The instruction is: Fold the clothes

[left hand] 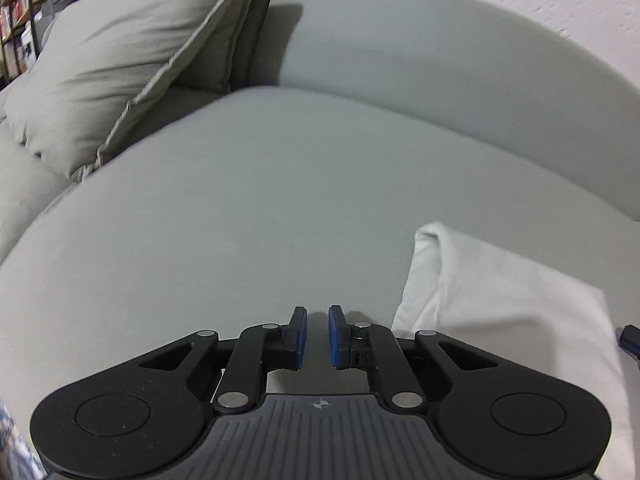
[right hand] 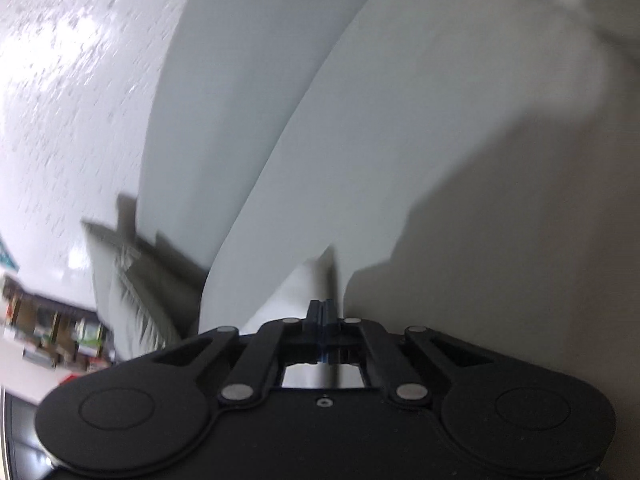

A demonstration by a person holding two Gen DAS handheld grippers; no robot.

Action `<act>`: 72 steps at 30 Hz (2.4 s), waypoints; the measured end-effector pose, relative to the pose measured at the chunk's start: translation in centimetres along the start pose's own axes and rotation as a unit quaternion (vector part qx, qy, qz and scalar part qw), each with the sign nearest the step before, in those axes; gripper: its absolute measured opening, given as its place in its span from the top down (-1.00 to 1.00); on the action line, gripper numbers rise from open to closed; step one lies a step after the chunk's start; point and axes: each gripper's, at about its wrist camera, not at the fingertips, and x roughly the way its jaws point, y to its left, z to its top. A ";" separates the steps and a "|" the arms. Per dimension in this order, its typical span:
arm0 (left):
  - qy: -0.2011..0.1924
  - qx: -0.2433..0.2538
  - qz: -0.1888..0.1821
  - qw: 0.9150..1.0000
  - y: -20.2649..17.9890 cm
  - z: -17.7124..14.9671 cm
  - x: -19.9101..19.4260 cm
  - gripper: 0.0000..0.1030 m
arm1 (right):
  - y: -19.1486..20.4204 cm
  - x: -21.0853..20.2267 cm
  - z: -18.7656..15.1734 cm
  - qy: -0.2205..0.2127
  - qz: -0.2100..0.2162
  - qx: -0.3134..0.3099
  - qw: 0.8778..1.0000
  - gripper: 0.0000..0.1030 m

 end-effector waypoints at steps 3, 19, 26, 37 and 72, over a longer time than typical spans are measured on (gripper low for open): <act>-0.040 0.052 -0.042 0.997 -1.6 0.1 -2.5 0.75 | 0.5 -1.7 -0.1 -0.014 -0.001 0.005 1.000 0.61; -0.034 0.138 0.016 0.990 -10.1 1.4 7.9 0.32 | 1.9 5.9 -0.5 -0.005 -0.007 -0.056 0.998 1.00; 0.000 0.073 0.053 0.996 -5.5 0.8 4.8 0.40 | 0.2 1.9 0.6 -0.085 -0.056 -0.014 0.995 0.90; -0.017 0.113 -0.058 0.992 -1.6 -4.9 -7.4 0.40 | 4.3 -9.2 -6.0 0.016 -0.086 -0.132 0.987 0.29; 0.048 -0.063 -0.104 0.991 7.1 -5.0 -7.1 -0.03 | 4.4 -9.6 -8.6 0.114 -0.048 -0.055 0.991 -0.16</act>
